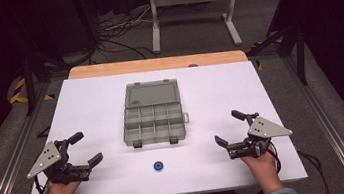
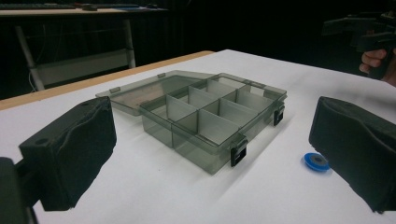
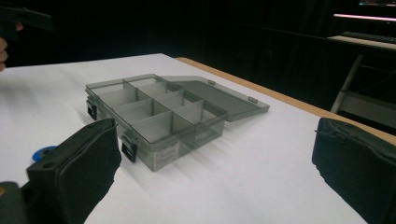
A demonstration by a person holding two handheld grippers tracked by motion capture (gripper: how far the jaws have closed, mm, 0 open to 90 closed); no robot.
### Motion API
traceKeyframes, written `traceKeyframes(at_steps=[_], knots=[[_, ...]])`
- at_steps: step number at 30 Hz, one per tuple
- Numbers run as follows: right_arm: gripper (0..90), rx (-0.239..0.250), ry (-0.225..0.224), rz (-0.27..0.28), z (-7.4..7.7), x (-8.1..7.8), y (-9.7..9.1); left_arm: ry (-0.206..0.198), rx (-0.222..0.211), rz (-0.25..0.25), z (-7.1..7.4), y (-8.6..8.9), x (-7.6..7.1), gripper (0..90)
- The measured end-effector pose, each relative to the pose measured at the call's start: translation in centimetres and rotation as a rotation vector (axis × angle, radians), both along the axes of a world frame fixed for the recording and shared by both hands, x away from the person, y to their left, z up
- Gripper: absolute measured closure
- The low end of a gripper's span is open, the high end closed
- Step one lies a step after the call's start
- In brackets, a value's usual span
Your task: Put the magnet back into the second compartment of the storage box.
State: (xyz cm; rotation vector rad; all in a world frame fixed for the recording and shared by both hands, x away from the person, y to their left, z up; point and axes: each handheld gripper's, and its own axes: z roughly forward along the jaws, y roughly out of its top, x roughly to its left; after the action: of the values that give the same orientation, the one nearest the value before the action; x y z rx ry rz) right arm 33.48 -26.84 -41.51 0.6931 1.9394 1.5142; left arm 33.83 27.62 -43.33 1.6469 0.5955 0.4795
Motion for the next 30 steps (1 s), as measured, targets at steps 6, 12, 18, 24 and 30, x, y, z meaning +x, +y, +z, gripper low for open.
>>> traceKeyframes(at_steps=[6, 12, 18, 24, 30], knots=[[1.5, 0.008, 0.002, 0.003, 0.0, 0.1, -0.1, -0.005, 0.004, 0.0, 0.1, -0.1, -0.1, 1.9], [1.5, -0.007, 0.001, 0.012, 0.1, 0.0, 0.1, 0.001, 0.009, 0.002, 0.2, -0.2, 0.0, 2.0], [1.5, 0.016, 0.012, 0.027, 0.2, 0.0, 0.0, 0.012, 0.009, 0.0, 0.1, -0.4, 0.1, 2.1], [1.5, 0.017, 0.01, 0.029, 0.3, 0.0, 0.0, 0.046, 0.009, -0.02, 0.5, -1.0, 0.3, 2.4], [1.5, 0.004, 0.002, 0.029, 0.4, -0.1, 0.0, 0.071, -0.012, -0.041, 1.0, -1.5, 1.0, 2.4]])
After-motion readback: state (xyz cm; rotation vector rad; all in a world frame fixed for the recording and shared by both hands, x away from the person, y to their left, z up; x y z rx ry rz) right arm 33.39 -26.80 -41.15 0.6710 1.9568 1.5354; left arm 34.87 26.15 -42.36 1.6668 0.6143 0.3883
